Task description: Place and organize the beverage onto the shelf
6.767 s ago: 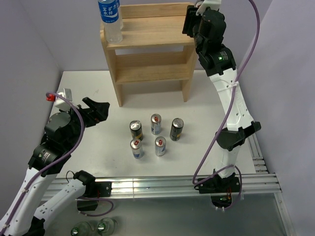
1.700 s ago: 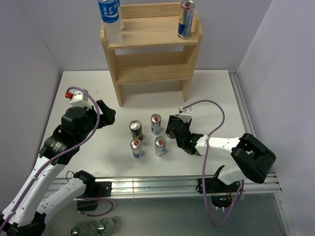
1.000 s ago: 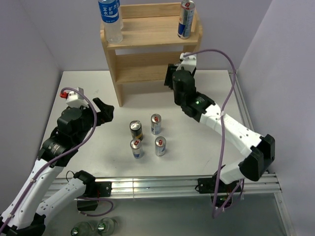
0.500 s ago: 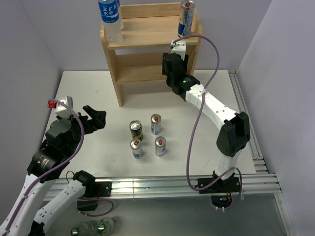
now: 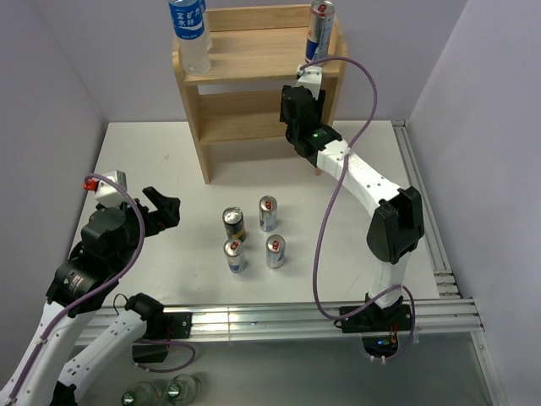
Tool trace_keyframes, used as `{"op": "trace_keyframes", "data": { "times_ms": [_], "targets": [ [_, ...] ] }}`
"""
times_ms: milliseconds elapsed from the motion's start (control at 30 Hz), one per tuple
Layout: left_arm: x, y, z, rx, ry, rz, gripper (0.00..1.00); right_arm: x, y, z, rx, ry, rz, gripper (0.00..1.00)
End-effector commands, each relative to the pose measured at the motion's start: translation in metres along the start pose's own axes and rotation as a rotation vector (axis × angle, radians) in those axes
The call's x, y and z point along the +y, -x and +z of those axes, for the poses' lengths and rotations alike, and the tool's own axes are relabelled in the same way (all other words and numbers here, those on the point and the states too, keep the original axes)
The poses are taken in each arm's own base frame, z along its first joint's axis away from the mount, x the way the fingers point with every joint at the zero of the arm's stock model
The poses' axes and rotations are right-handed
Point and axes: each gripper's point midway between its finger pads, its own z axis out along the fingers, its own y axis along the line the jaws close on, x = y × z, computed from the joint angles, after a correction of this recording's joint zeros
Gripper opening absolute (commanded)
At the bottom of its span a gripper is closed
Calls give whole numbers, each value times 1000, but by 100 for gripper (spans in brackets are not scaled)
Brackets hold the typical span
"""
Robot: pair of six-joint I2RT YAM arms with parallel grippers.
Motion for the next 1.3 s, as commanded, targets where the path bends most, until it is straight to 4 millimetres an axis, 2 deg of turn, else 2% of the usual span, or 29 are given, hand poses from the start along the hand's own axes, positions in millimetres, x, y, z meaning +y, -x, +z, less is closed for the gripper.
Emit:
{"op": "trace_keyframes", "data": {
  "times_ms": [0, 467, 533, 567, 600, 667, 733, 967, 1033, 1100, 1267],
  "targets": [
    [1, -1, 1, -1, 7, 14, 99, -2, 45, -1, -139, -21, 129, 0],
    [4, 0, 0, 7, 23, 25, 99, 1, 30, 15, -139, -58, 142, 0],
    [4, 0, -1, 5, 23, 23, 99, 3, 26, 16, -129, -51, 138, 7],
    [4, 1, -1, 3, 24, 19, 99, 4, 24, 15, -119, -46, 134, 23],
    [5, 0, -1, 6, 24, 19, 99, 3, 23, 16, -115, -47, 133, 33],
    [5, 0, -1, 5, 23, 15, 99, 3, 20, 16, -109, -50, 129, 50],
    [5, 0, -2, 4, 25, 15, 99, 2, 19, 15, -109, -53, 128, 59],
    [5, -1, -1, 5, 25, 10, 99, 2, 13, 17, -87, -57, 98, 68],
    [6, -1, -1, 5, 29, 10, 99, 2, 13, 17, -85, -56, 97, 74],
    [5, 0, -2, 4, 25, 9, 99, 3, 12, 17, -81, -55, 96, 88],
    [6, 0, -3, 0, 28, 9, 99, 3, 8, 18, -69, -55, 92, 89]
  ]
}}
